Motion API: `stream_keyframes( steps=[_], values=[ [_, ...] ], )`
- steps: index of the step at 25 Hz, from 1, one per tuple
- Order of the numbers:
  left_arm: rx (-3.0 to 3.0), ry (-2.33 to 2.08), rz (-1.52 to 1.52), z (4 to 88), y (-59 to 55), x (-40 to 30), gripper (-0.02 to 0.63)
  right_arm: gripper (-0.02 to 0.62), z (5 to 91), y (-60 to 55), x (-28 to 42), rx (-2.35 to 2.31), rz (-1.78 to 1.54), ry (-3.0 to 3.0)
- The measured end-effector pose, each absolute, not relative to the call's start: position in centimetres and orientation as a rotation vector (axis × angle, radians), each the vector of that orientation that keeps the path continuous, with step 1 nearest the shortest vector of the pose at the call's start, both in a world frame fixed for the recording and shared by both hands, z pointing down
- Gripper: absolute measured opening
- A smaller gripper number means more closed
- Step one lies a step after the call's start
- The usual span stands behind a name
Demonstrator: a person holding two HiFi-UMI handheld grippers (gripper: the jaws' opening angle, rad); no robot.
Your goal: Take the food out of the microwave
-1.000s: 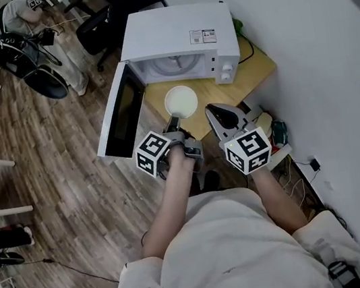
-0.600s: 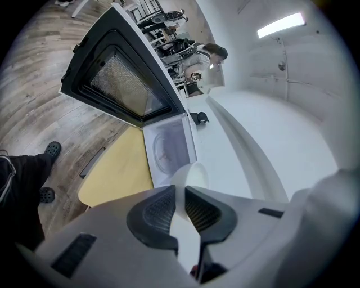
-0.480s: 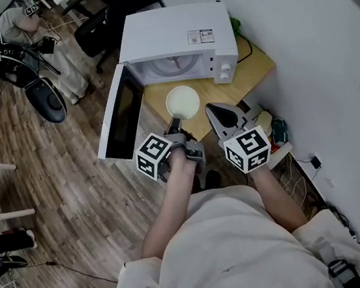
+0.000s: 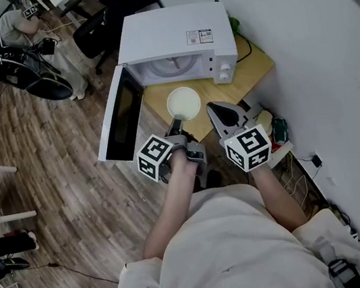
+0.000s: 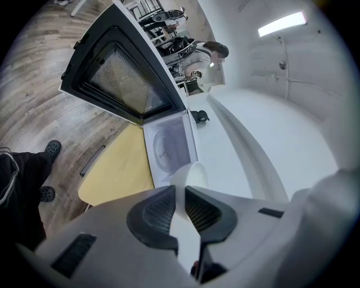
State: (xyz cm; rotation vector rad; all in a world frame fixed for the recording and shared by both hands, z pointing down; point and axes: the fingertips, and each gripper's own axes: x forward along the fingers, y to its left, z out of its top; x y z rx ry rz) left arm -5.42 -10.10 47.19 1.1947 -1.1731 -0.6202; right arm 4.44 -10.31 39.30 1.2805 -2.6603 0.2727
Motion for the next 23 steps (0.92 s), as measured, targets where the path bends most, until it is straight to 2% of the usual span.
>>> stream_keyframes(
  steps=[23],
  values=[
    [1.182, -1.185, -0.599, 48.09, -10.61, -5.74, 0.048, 0.000, 40.12, -10.93, 4.10, 1.269, 0.297, -2.654]
  ],
)
